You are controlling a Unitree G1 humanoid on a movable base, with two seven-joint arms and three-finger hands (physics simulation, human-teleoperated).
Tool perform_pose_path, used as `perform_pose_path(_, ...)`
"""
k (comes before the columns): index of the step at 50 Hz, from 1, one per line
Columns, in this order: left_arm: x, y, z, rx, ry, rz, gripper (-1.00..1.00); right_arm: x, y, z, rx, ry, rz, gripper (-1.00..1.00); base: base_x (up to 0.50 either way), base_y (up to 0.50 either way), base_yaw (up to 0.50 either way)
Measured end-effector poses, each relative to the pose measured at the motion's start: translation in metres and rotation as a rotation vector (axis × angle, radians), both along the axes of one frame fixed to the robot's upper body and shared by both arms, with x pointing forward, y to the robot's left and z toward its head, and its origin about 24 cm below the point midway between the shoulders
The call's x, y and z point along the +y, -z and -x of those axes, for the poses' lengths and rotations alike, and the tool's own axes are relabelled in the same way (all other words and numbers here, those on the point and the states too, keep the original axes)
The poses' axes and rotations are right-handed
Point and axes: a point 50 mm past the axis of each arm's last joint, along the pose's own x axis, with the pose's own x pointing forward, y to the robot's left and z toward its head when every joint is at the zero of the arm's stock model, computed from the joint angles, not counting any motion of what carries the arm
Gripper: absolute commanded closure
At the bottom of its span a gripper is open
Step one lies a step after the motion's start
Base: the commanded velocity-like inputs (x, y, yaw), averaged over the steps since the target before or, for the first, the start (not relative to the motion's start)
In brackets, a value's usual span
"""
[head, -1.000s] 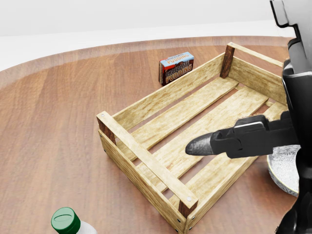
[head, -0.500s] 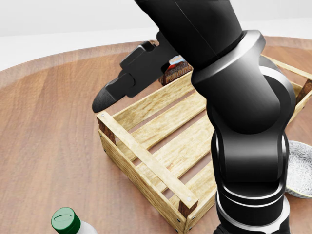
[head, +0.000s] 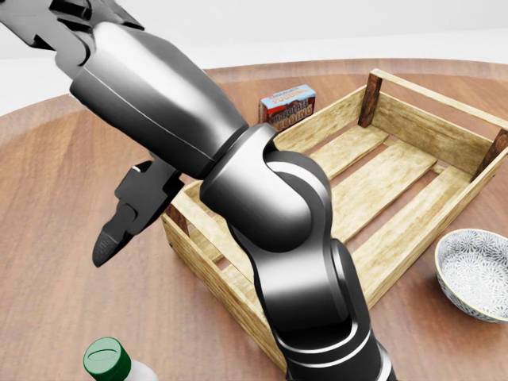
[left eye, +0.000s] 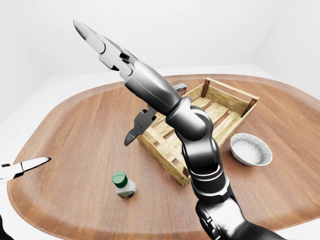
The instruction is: Pick up the salad dressing and put it in the tray.
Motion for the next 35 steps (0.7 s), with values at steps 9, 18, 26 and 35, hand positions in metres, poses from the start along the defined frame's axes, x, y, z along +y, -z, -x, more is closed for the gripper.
perform_pose_path(9, -0.001, -0.002, 0.001, -0.008, 0.0, -0.004, -1.0, 0.009, 0.021, 0.003, 0.059, -0.005, 0.093, -1.0, 0.0, 0.0, 0.0)
perform_pose_path(18, -0.002, -0.002, 0.001, -0.011, 0.001, -0.006, -1.0, 0.012, 0.049, 0.008, 0.136, 0.003, 0.205, -1.0, 0.0, 0.0, 0.0)
perform_pose_path(26, -0.001, -0.001, -0.001, -0.002, 0.0, -0.002, -1.0, 0.011, 0.071, 0.007, 0.201, 0.038, 0.246, -1.0, 0.0, 0.0, 0.0)
perform_pose_path(35, -0.001, 0.0, -0.001, -0.001, 0.0, 0.001, -1.0, 0.013, 0.089, 0.006, 0.261, 0.053, 0.282, -1.0, 0.0, 0.0, 0.0)
